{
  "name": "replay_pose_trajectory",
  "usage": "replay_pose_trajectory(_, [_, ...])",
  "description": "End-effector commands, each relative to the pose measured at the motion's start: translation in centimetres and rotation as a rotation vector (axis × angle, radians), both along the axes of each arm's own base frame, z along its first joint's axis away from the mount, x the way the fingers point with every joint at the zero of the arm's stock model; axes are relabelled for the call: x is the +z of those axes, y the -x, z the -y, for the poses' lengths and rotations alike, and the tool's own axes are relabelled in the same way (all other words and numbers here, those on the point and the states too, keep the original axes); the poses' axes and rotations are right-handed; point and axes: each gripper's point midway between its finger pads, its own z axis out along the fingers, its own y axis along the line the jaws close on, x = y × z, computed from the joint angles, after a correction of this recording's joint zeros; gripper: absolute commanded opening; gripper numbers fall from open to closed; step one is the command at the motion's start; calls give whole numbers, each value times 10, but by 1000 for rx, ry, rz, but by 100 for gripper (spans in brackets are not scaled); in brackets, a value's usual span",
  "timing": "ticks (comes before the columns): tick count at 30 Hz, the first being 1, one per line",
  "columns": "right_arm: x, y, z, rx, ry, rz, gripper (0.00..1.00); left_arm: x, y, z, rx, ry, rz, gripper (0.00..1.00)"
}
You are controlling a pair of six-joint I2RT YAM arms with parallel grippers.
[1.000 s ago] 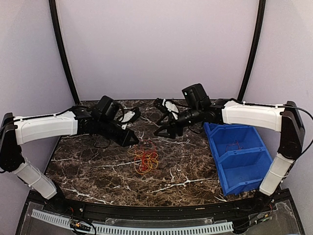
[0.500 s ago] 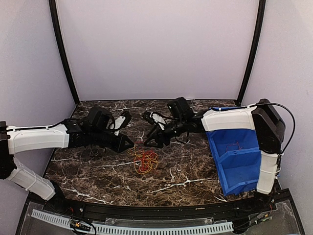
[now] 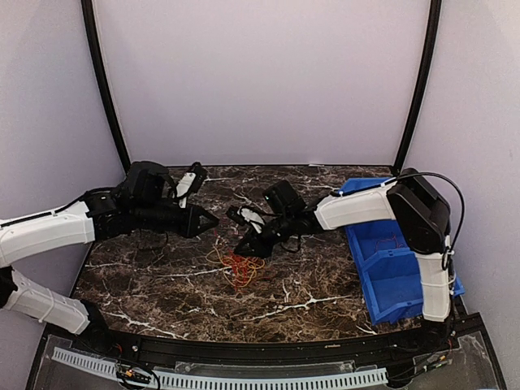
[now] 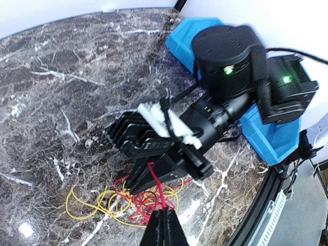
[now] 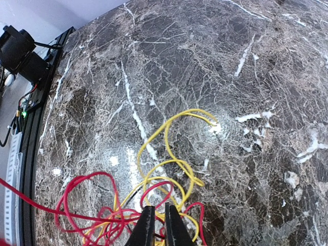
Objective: Untangle the cables
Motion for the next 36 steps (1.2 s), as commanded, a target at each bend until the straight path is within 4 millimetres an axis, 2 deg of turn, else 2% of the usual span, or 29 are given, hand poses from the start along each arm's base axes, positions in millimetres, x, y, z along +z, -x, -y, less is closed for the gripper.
replay_pose_trajectory(1, [-27,3,1,-7,32,-38,9,79,11,-23,55,83,126,0])
replay_pose_trajectory(4, [-43,4,3,-21,63,-66,9,127,16,-45,118,115,224,0])
replay_pose_trajectory(6, [-53,5,5,-26,79,-83,9,178,19,-60,163,151,312,0])
replay_pose_trajectory(7, [-57,5,5,-28,87,-89,9,191,18,-66,185,153,337,0])
replay_pose_trajectory(8, [-60,5,7,-31,95,-92,9,218,20,-77,218,161,386,0])
replay_pose_trajectory(9, [-64,5,8,-34,104,-92,9,230,21,-83,233,164,409,0])
replay_pose_trajectory(10, [-67,5,9,-38,112,-91,9,254,24,-93,265,171,452,0])
replay_pose_trajectory(11, [-69,4,10,-41,118,-89,9,265,25,-99,280,172,476,0])
replay_pose_trajectory(12, [-71,4,11,-44,122,-88,9,285,29,-109,310,191,510,0])
replay_pose_trajectory(14, [-72,3,11,-43,125,-86,9,300,32,-118,338,209,546,0])
replay_pose_trajectory(17, [-70,1,12,-47,127,-79,9,295,32,-122,358,215,544,0])
replay_pose_trajectory(23, [-59,2,11,-26,107,-66,14,218,15,-107,374,197,442,0])
replay_pose_trajectory(27, [-51,1,10,-7,115,-51,27,180,9,-106,402,167,400,0])
replay_pose_trajectory(31, [-21,-6,11,-5,86,23,37,162,4,-111,431,114,395,0])
replay_pose_trajectory(36, [11,-3,16,31,56,106,48,161,0,-115,448,76,418,0])
